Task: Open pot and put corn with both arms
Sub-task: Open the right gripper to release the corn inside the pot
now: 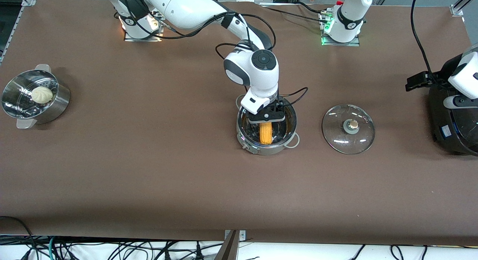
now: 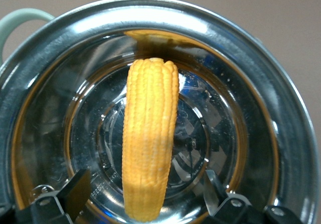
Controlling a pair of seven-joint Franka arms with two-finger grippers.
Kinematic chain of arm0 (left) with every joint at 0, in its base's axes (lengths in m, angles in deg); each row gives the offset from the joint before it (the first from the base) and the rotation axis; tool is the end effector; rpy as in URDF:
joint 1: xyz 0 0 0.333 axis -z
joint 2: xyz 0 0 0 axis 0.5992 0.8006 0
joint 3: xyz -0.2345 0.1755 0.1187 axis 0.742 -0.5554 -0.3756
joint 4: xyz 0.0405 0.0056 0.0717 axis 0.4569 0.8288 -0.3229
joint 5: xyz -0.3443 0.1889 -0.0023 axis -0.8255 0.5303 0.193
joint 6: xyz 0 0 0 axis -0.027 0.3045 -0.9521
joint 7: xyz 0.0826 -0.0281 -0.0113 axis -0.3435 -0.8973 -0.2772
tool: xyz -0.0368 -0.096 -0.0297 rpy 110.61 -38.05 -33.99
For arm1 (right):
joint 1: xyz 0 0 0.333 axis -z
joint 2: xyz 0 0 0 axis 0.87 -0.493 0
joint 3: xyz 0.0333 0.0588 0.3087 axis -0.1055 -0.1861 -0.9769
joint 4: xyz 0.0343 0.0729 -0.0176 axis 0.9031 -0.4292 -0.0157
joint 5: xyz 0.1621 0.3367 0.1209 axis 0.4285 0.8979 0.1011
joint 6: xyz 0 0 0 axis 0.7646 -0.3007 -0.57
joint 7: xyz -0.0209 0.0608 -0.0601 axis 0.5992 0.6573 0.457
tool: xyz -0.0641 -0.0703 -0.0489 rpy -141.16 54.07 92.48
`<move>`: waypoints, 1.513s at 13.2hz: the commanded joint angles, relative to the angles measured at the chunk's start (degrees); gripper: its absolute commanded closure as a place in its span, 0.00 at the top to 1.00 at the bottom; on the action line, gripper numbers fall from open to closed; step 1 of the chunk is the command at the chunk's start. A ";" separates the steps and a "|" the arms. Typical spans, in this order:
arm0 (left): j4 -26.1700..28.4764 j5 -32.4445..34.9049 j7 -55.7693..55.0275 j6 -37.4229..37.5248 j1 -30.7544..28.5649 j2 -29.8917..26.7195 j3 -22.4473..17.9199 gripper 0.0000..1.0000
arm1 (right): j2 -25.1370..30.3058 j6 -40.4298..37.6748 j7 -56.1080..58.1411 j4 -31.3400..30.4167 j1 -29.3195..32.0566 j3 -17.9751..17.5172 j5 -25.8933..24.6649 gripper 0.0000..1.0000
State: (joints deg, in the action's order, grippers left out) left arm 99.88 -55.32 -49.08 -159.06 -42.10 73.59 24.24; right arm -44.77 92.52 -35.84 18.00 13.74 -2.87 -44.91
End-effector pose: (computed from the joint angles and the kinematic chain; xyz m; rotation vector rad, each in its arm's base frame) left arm 0.5683 0.0190 0.5742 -3.1078 -0.0795 0.2886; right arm 0.5121 0.6161 0.2844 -3.0578 -0.0930 -0.2272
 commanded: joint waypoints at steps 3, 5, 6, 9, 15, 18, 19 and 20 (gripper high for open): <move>-0.90 0.35 -0.54 1.11 0.01 -0.46 0.19 1.00 | 3.23 -5.43 0.71 1.59 -0.30 0.15 -1.10 1.00; -0.90 0.35 -0.54 1.11 0.01 -0.55 0.10 1.00 | 4.21 -7.09 3.07 1.59 0.14 0.32 -1.01 1.00; -0.90 0.35 -0.63 1.20 0.01 -0.55 0.19 1.00 | 4.91 -7.88 4.48 1.59 0.31 0.50 -0.92 1.00; -0.90 0.35 -0.63 1.20 -0.08 -0.72 0.19 1.00 | 8.07 -10.08 7.38 1.50 3.64 -0.03 -0.31 1.00; -0.90 0.35 -0.81 1.63 0.01 -0.72 0.37 1.00 | 14.66 -21.14 17.31 1.33 12.51 0.23 2.58 1.00; -0.90 0.27 -1.68 1.55 0.01 -0.72 0.54 1.00 | 16.25 -25.02 19.00 1.41 16.83 0.41 2.95 1.00; -0.90 0.27 -2.03 1.63 0.19 -0.72 0.63 1.00 | 16.95 -25.29 19.00 1.41 18.49 0.32 2.95 1.00; -0.90 0.27 -2.04 1.64 0.19 -0.81 0.72 1.00 | 17.30 -25.47 20.04 1.33 19.81 0.32 3.03 1.00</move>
State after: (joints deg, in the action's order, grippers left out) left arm 99.70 -55.32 -49.91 -158.69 -42.07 73.39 24.54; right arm -29.16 68.34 -17.24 20.23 31.61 -2.17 -42.87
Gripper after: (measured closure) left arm 0.000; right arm 0.000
